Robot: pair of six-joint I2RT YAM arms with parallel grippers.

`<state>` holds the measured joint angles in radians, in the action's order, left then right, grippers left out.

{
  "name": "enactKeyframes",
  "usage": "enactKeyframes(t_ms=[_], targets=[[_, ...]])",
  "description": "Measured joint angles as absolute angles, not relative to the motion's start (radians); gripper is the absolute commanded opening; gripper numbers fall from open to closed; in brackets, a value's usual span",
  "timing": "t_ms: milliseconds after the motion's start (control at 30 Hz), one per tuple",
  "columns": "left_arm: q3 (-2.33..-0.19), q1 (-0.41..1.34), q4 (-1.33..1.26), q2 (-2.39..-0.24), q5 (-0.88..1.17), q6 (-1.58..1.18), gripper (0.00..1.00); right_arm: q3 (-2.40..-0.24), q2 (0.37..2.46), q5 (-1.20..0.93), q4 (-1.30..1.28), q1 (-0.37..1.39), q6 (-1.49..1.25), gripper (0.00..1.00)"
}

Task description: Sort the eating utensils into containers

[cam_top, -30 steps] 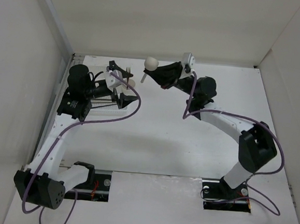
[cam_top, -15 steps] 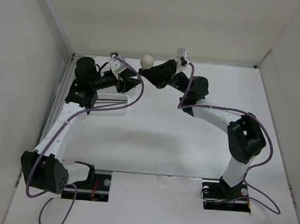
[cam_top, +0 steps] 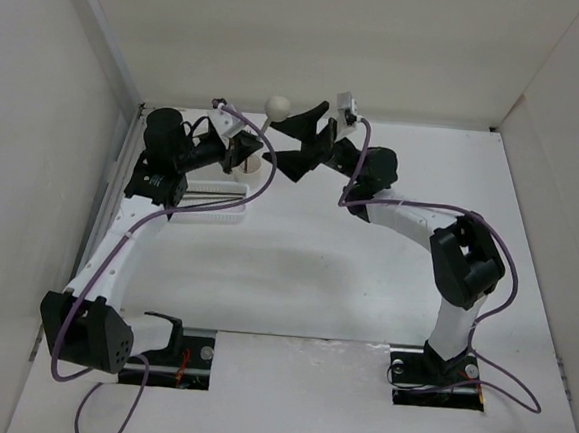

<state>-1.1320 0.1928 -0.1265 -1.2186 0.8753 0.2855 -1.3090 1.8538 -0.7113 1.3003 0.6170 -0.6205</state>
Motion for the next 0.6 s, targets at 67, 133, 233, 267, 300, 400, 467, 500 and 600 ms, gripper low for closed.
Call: enactKeyframes(t_ms=[67,133,233,267,300,400,467,500,600], targets=[[-1.132,0.167,-0.114,-1.222,0.805,0.363,0.0,-1.291,1.855,-0.713,1.301,0.61,-0.627,1.0],[-1.132,0.114,-0.105,-1.238,0.743,0.449,0.0,-1.264,1.854,-0.711,1.302,0.59,-0.635,1.0],[-1.137,0.007,-0.099,-1.299,0.674,0.587,0.0,-1.205,1.85,-0.713,1.301,0.544,-0.637,1.0],[-1.144,-0.03,-0.097,-1.332,0.652,0.637,0.0,-1.185,1.847,-0.715,1.299,0.524,-0.636,1.0],[-1.151,-0.068,-0.096,-1.37,0.636,0.688,0.0,-1.163,1.841,-0.717,1.296,0.51,-0.631,1.0],[-1.158,-0.152,-0.093,-1.477,0.604,0.863,0.0,-1.11,1.81,-0.728,1.288,0.463,-0.595,1.0],[-1.158,-0.178,-0.093,-1.531,0.59,0.971,0.0,-1.1,1.78,-0.735,1.271,0.439,-0.541,1.0],[-1.158,-0.183,-0.095,-1.554,0.585,1.023,0.0,-1.1,1.761,-0.737,1.25,0.43,-0.511,1.0],[-1.177,-0.183,-0.1,-1.628,0.579,1.134,0.0,-1.102,1.705,-0.739,1.196,0.411,-0.416,1.0]])
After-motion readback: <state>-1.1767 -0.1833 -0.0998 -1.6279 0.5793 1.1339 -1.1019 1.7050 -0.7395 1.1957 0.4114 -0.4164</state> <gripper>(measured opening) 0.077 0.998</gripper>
